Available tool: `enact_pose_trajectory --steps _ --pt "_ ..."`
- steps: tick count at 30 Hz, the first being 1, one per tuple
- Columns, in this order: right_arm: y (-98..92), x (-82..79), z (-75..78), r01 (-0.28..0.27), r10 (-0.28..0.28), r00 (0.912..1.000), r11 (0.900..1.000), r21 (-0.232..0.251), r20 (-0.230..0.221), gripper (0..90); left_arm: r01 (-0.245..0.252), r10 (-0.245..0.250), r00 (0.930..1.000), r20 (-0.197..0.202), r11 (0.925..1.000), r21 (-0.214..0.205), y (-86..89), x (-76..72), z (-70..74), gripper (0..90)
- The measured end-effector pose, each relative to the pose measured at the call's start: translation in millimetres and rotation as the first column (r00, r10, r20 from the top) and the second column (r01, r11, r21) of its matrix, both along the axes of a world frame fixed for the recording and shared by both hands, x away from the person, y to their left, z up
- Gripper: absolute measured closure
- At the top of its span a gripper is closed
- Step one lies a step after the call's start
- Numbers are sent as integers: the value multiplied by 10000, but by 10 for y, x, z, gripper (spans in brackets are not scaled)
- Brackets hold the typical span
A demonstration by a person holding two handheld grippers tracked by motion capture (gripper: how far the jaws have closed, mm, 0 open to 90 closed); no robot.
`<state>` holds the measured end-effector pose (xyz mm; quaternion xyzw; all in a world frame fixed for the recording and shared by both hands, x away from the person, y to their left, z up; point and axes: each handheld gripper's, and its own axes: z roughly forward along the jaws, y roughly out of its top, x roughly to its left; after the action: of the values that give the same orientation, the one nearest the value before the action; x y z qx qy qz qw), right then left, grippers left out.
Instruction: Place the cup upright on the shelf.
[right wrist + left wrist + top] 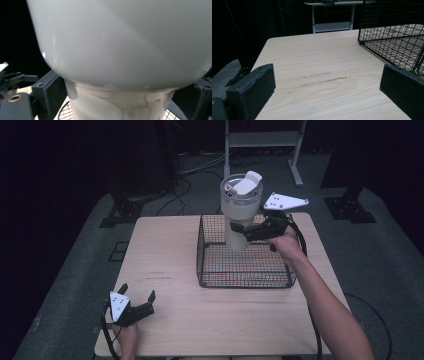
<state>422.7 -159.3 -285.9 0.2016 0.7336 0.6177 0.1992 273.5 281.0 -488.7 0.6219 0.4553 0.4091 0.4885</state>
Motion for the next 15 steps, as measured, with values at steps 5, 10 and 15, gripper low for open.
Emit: enact_pose_trajectory --steps 5,10,15 --pt "69 127 -43 145 -146 9999 9998 -168 -79 90 -6 6 10000 9 10000 -55 -3 0 -1 0" --pt "138 221 -113 284 -289 9991 9994 -175 -319 89 3 -3 10000 7 10000 -62 -3 1 -1 0" --pt "210 285 -164 298 -302 9987 9995 -118 -400 89 3 -3 10000 13 10000 -78 -3 0 -1 0"
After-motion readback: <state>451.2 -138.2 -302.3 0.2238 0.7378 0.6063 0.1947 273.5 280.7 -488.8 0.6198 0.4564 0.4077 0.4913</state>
